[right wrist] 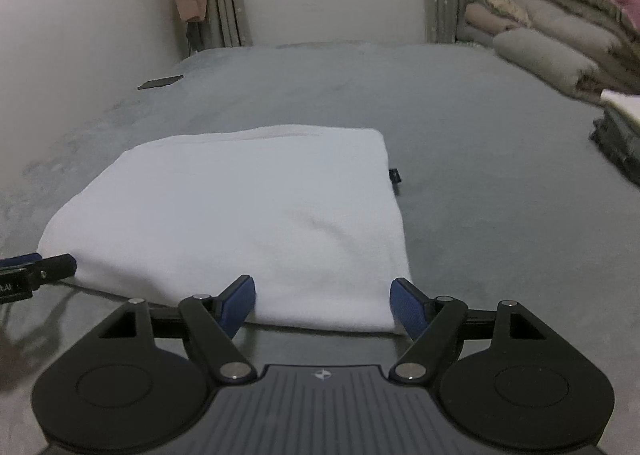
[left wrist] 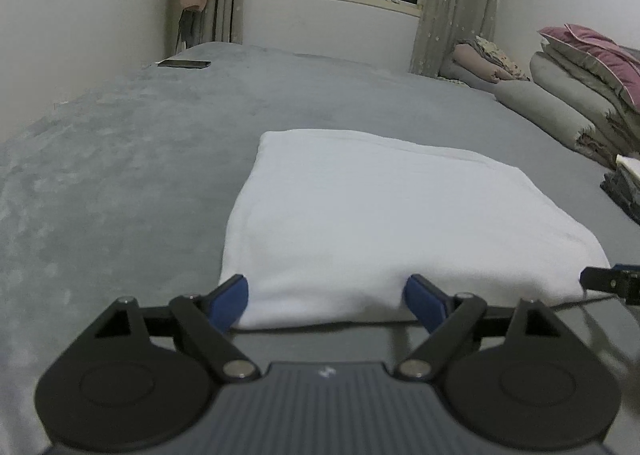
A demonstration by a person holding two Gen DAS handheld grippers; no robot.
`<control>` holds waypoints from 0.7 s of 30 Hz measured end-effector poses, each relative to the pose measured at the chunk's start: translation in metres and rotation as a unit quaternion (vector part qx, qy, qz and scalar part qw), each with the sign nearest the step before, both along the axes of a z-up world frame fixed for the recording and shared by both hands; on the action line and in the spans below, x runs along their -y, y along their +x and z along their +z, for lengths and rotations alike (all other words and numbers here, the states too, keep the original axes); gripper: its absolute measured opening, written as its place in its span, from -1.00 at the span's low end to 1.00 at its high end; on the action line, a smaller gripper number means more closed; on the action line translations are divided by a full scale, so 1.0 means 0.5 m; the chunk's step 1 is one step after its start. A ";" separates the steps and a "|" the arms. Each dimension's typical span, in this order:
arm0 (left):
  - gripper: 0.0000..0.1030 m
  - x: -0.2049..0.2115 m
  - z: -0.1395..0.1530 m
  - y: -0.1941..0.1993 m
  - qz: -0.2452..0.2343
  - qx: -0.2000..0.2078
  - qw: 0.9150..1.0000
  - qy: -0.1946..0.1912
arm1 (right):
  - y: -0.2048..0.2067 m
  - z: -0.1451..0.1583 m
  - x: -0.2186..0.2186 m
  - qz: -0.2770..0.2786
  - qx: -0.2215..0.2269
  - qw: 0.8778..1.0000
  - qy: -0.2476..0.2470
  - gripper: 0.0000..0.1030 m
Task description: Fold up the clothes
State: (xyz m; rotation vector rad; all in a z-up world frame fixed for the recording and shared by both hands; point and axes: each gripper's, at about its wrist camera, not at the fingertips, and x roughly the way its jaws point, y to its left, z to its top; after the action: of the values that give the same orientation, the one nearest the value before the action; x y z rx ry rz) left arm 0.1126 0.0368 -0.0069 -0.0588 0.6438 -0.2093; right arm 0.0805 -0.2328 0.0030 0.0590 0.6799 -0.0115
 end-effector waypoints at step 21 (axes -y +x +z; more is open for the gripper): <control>0.89 0.040 -0.016 -0.013 0.006 0.018 1.000 0.019 | 0.039 -0.018 -0.070 0.082 0.019 0.996 0.015 0.65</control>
State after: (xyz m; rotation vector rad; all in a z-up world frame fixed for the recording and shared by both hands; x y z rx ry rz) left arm 0.1061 0.0169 -0.0150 -0.0224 0.6121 -0.1853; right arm 0.1000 -0.1978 -0.0061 0.0316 0.6452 0.1579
